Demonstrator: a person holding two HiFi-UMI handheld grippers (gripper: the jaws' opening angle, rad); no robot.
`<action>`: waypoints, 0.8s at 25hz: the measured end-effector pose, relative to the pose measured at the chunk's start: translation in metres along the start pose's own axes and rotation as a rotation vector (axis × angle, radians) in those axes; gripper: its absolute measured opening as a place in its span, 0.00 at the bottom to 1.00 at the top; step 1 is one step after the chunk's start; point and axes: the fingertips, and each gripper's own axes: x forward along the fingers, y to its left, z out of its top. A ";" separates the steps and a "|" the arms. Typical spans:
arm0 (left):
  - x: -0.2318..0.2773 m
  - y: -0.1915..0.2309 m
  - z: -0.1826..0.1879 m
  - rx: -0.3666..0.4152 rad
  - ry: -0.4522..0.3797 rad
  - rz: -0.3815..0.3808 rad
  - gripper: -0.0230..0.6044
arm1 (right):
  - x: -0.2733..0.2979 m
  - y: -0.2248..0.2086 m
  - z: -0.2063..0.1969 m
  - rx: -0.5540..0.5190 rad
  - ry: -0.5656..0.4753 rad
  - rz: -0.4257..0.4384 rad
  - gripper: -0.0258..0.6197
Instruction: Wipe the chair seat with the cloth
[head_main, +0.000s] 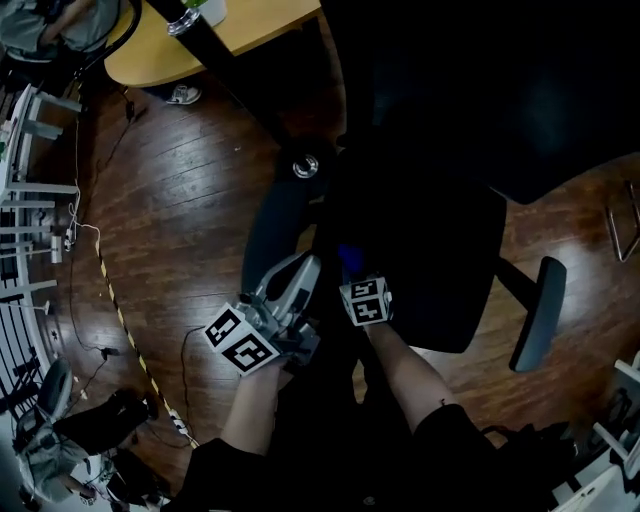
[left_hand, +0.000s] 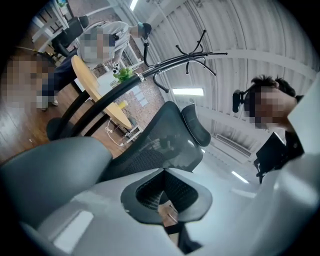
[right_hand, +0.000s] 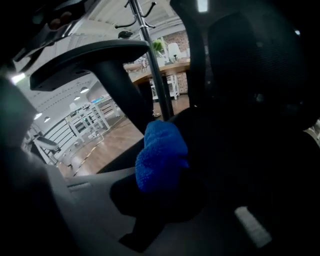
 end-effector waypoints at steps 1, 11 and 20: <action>0.005 -0.004 -0.003 0.001 0.013 -0.011 0.02 | -0.008 -0.013 -0.008 0.022 0.002 -0.025 0.10; 0.091 -0.062 -0.054 0.007 0.209 -0.216 0.02 | -0.140 -0.192 -0.092 0.196 0.045 -0.411 0.10; 0.116 -0.102 -0.093 0.008 0.288 -0.299 0.02 | -0.212 -0.251 -0.125 0.257 0.008 -0.545 0.10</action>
